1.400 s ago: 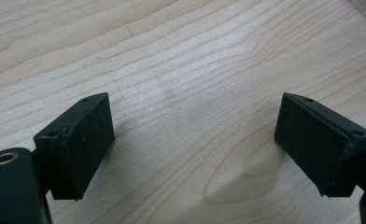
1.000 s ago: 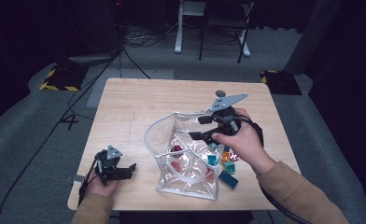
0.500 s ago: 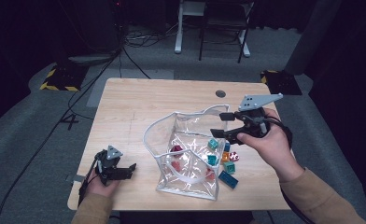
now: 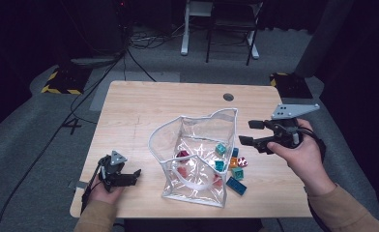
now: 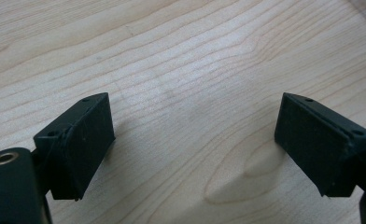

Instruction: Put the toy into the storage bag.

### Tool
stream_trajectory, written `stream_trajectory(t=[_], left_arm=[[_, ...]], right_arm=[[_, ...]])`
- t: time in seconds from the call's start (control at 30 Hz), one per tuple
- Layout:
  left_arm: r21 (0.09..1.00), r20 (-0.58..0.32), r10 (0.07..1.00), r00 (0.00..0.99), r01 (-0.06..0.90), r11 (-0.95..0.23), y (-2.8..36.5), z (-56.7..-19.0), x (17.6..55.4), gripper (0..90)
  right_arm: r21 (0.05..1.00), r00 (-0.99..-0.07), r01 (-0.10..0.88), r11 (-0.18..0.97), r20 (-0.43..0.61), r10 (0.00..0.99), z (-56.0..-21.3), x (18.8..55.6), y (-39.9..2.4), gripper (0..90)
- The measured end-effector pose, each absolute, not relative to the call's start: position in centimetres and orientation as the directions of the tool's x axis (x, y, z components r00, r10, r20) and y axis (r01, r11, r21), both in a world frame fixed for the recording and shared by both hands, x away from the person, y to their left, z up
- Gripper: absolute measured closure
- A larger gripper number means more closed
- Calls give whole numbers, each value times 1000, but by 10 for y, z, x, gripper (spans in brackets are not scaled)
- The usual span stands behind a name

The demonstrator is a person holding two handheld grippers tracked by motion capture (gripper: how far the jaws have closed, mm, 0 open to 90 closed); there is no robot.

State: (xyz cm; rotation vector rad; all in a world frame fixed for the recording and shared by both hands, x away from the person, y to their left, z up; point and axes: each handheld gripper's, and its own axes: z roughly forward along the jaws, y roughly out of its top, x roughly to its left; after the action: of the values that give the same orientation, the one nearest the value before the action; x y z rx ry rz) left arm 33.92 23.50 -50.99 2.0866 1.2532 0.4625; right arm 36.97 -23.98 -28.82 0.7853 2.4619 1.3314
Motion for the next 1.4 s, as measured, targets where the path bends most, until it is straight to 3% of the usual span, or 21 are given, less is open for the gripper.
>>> stream_trajectory(t=[0.47, 1.0, 1.4], left_arm=[[688, -31, 877, 480, 647, -329, 235, -510, 339, 121], [688, -31, 876, 481, 646, -331, 235, -510, 339, 121], [688, -30, 876, 481, 646, -331, 235, -510, 339, 121]], right_arm=[[828, -779, 382, 411, 49, 625, -305, 369, -277, 318], [757, -745, 505, 414, 140, 652, -393, 375, -281, 317], [717, -710, 544, 436, 118, 694, -443, 386, -282, 325]])
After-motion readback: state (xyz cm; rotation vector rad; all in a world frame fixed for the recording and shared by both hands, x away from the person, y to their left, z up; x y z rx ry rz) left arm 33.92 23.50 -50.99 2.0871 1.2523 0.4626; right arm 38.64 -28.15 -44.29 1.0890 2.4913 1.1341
